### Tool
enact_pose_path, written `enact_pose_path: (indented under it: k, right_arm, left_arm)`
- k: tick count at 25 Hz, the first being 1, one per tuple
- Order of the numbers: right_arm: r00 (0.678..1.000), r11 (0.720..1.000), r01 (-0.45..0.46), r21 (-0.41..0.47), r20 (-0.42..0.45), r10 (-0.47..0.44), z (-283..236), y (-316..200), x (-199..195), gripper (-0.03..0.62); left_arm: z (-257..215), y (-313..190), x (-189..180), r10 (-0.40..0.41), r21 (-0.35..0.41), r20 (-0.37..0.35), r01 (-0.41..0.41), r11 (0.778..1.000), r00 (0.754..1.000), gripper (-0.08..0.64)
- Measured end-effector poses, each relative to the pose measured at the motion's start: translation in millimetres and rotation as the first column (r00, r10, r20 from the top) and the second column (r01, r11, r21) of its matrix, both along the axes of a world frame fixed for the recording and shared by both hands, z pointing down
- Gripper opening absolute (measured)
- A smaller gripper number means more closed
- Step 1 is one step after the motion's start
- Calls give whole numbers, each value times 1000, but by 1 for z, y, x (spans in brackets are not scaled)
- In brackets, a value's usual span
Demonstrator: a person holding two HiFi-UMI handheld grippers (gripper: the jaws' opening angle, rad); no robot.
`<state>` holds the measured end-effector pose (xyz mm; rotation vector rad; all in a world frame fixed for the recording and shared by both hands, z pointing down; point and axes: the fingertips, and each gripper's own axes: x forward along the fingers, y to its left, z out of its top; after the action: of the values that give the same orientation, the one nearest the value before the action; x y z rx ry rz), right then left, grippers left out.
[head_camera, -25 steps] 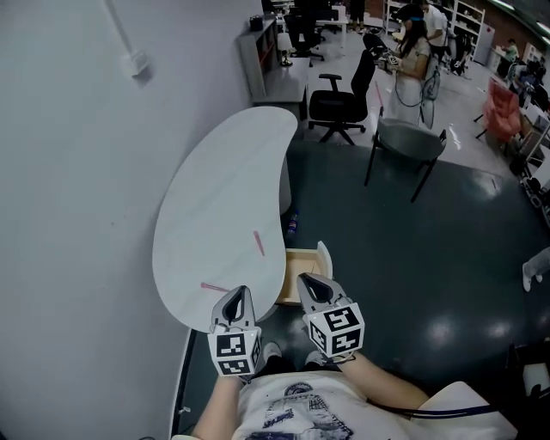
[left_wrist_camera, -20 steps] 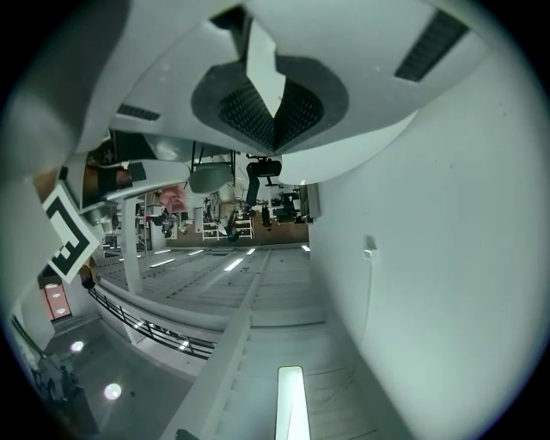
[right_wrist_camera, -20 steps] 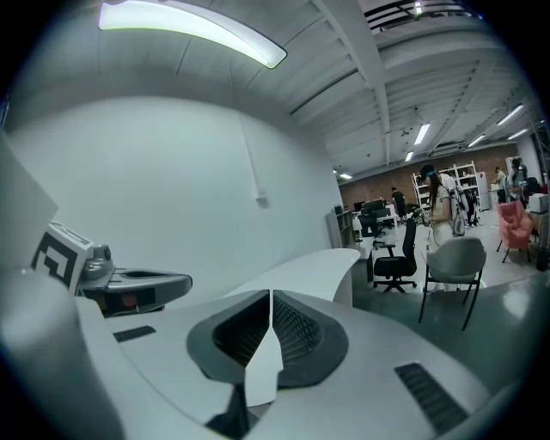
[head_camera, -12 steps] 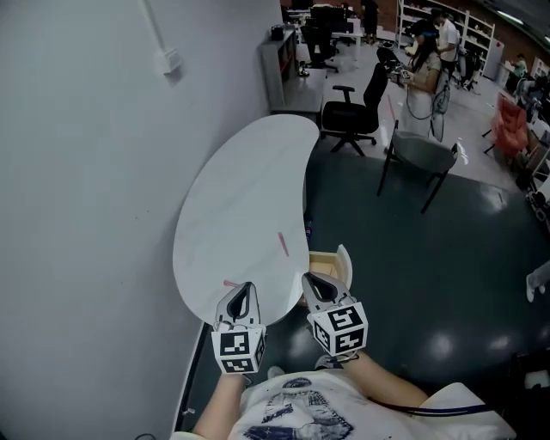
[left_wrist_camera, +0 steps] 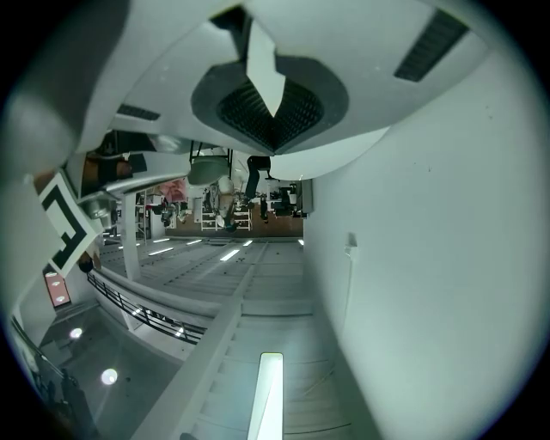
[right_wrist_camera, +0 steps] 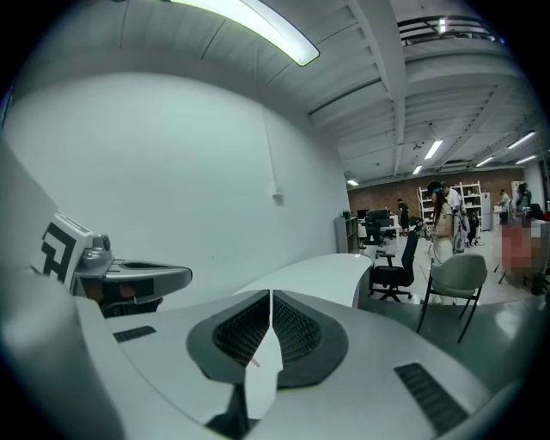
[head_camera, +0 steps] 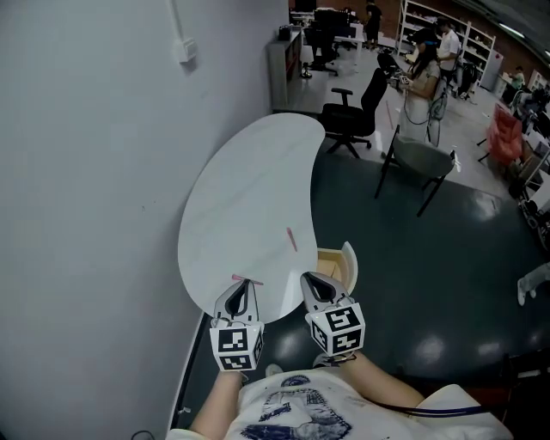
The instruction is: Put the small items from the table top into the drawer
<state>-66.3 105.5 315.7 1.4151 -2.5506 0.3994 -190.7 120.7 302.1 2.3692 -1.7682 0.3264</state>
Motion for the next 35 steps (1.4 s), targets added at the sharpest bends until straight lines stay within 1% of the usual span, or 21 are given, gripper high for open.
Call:
enact_pose_path:
  k: [3, 7, 11, 16, 20, 25, 31, 35]
  right_arm:
    - [1000, 1000, -10, -8, -10, 10, 2, 3, -2, 29]
    - [999, 999, -39, -16, -18, 39, 2, 4, -4, 29]
    - [996, 996, -91, -21, -13, 91, 8, 4, -8, 29]
    - [988, 987, -156, -42, -12, 155, 23, 8, -13, 28]
    - [985, 983, -173, -66, -36, 171, 35, -1, -17, 28]
    - [984, 980, -174, -92, -56, 170, 52, -33, -21, 29]
    - [986, 980, -159, -118, -75, 151, 68, -81, -19, 29]
    - [985, 978, -150, -147, -108, 135, 87, -117, -14, 29]
  left_arm:
    - [-1, 1, -4, 3, 1, -20, -3, 1000, 1000, 34]
    - [-1, 3, -8, 23, -1, -15, -23, 1000, 1000, 34]
    - [5, 4, -15, 67, -1, 3, -67, 998, 998, 34]
    - [20, 7, -34, 86, -28, 5, -86, 996, 996, 34]
    - [38, 0, -37, 114, -62, -1, -114, 992, 994, 34]
    - [54, -32, -34, 133, -87, -3, -132, 987, 991, 34]
    - [68, -81, -30, 128, -117, 0, -127, 985, 992, 34]
    - [80, -118, -24, 129, -144, 5, -127, 981, 992, 34]
